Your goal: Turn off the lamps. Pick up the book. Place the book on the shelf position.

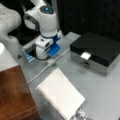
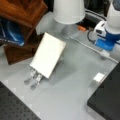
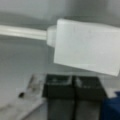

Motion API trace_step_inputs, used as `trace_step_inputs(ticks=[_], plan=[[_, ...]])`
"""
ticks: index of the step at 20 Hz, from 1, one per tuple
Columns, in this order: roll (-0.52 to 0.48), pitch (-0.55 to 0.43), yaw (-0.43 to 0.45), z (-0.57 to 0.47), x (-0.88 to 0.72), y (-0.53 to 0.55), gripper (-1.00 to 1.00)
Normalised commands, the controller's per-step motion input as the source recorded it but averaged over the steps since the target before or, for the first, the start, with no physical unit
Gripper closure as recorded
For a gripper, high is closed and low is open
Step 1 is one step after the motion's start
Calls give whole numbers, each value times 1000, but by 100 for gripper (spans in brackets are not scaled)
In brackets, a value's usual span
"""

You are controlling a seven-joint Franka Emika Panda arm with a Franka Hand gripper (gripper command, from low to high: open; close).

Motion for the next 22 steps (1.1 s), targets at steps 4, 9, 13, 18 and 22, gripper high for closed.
trace_step_inputs(ticks=[4,9,13,18,22], plan=[[30,-72,-11,286,99,-238,100],[1,75,30,341,175,-154,100],[-55,170,53,403,219,-86,100],[-97,222,40,397,276,-21,-100],[-119,248,44,287,288,-34,-100]])
